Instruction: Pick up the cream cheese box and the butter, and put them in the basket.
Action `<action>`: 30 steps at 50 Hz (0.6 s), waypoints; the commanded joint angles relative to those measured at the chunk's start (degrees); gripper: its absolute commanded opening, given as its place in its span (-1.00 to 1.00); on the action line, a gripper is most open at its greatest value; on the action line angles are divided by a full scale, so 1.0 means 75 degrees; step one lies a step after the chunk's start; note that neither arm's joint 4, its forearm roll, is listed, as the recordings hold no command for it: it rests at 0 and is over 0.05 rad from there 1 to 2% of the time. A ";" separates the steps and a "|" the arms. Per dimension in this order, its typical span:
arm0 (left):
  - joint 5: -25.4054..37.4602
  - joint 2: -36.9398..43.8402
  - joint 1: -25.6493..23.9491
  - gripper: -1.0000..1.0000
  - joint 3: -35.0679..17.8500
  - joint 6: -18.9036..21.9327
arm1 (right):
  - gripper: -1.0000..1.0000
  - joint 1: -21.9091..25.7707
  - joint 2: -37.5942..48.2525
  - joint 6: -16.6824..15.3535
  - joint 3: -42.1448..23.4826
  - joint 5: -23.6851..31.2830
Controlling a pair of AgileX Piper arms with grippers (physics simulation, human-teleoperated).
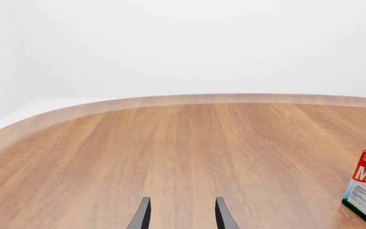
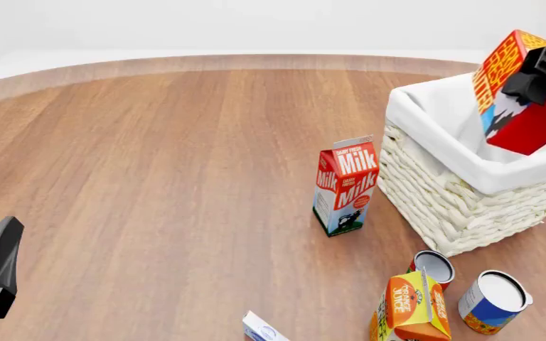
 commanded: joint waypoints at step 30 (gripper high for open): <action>0.0000 0.0000 0.0000 1.00 0.0000 0.0000 | -1.00 -0.0096 0.0449 0.0096 -0.0114 -0.0484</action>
